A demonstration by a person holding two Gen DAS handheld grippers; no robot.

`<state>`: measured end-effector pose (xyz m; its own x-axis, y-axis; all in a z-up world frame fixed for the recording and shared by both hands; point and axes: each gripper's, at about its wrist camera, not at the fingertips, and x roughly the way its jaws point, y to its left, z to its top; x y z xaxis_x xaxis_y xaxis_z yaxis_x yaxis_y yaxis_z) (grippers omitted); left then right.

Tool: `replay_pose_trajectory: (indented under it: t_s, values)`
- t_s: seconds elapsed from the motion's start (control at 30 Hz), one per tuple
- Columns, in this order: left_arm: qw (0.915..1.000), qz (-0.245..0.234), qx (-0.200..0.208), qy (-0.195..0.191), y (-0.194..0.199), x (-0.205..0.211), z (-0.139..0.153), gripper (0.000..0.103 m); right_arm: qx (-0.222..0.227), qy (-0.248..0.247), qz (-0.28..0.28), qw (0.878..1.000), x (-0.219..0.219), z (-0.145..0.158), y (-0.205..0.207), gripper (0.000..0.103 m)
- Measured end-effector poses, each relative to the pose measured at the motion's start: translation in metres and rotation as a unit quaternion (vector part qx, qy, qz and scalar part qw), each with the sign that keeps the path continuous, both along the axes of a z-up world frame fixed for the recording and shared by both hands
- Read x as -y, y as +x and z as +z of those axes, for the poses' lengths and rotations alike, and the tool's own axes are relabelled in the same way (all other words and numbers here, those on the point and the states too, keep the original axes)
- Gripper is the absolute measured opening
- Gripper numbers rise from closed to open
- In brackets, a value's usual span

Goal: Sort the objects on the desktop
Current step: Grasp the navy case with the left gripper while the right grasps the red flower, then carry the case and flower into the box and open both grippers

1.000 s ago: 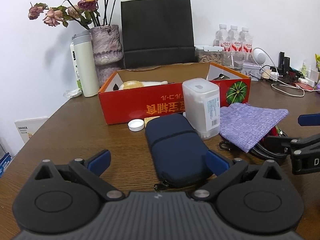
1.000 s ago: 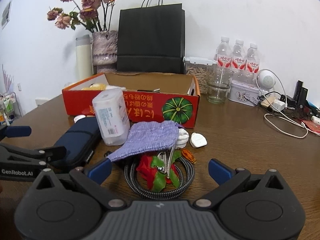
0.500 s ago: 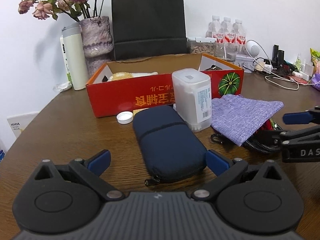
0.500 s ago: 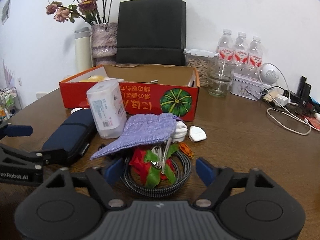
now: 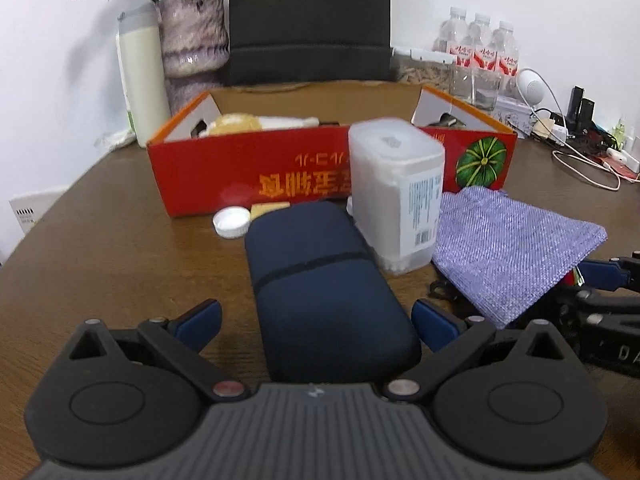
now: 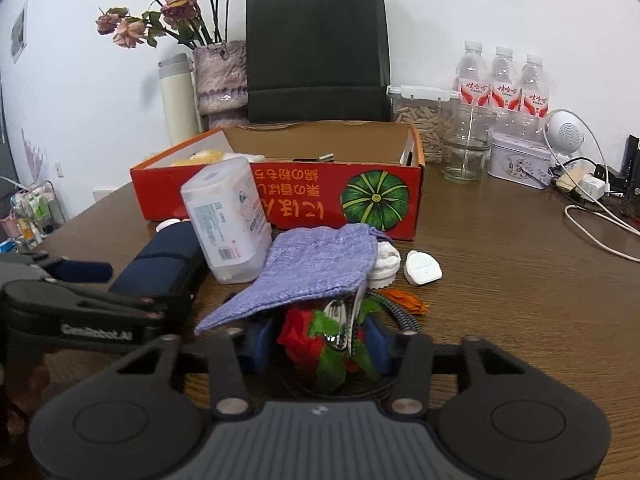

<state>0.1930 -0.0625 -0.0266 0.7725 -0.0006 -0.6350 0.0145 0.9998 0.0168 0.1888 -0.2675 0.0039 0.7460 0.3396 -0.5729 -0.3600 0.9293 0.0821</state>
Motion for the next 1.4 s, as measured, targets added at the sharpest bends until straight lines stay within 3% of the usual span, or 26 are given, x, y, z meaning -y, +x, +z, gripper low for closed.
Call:
replay_pose_trajectory:
  t_s: [0.1,0.17,0.37,0.8,1.07,1.4]
  values:
    - [1.0,-0.001,-0.005,-0.006,0.0,-0.002,-0.003,0.095,-0.001,0.007,0.001,1.0,0.001,0.0,-0.001,0.037]
    - [1.0,-0.005,0.004,-0.002,-0.003,0.0,-0.002,0.078,0.0,0.01,0.0,1.0,0.001,0.0,-0.003,0.036]
    - [0.9997,-0.01,0.021,0.001,-0.012,-0.001,0.0,0.072,0.021,0.011,-0.004,1.0,0.002,0.005,-0.011,0.033]
    - [0.9985,-0.004,0.055,-0.006,-0.042,-0.013,0.009,0.068,0.072,0.034,-0.027,0.996,0.007,0.023,-0.035,0.033]
    - [0.9935,-0.011,0.113,0.011,-0.071,-0.014,0.03,0.067,0.095,0.05,-0.031,0.994,0.007,0.036,-0.046,0.033]
    - [0.9854,-0.026,0.169,0.002,-0.081,-0.017,0.065,0.067,0.132,0.065,-0.022,0.989,-0.002,0.064,-0.053,0.033]
